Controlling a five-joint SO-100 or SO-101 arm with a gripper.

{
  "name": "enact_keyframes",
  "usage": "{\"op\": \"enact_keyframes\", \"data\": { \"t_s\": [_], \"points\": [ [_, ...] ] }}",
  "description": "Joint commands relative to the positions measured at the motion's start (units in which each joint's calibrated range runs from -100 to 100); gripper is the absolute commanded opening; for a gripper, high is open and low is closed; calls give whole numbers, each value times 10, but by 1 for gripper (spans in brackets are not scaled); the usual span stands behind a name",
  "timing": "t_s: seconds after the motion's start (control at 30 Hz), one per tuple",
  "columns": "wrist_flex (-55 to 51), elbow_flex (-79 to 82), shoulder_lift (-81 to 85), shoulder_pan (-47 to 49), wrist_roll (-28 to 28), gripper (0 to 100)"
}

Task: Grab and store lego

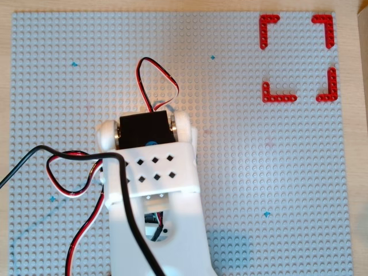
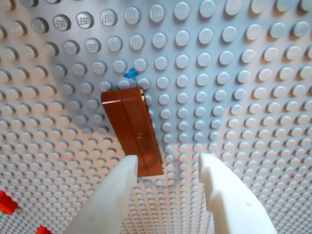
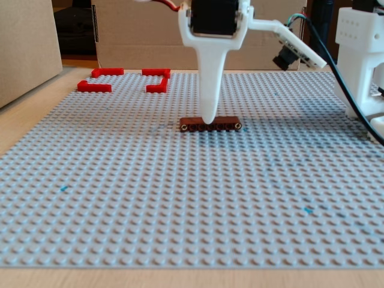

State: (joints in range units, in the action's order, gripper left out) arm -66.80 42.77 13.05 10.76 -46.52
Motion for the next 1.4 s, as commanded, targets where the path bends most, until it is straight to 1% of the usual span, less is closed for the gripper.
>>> {"op": "enact_keyframes", "data": {
  "t_s": [0.0, 0.13, 0.4, 1.07, 1.37],
  "points": [
    [10, 12, 1, -1, 2, 15],
    [34, 26, -1, -12, 1, 15],
    [35, 14, -58, -31, -14, 14],
    [36, -2, -59, -41, -13, 14],
    [13, -45, -59, -43, -11, 14]
  ]
}}
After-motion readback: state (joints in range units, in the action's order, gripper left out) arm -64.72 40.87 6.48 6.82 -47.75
